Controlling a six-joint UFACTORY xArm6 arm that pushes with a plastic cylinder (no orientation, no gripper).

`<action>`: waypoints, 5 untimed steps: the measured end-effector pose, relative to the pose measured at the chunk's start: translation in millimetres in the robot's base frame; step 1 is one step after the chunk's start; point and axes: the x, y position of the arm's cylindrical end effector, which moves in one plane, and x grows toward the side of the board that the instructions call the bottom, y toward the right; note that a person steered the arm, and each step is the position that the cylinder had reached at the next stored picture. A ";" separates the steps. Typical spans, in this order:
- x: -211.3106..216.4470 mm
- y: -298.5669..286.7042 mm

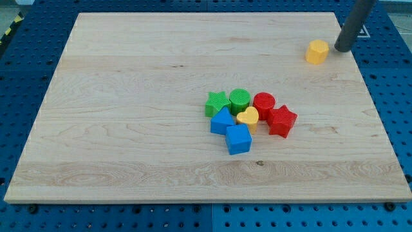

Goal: Move the yellow hexagon into the red star

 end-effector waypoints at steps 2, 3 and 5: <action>6.4 -41.8; 27.6 -41.8; 41.0 -57.8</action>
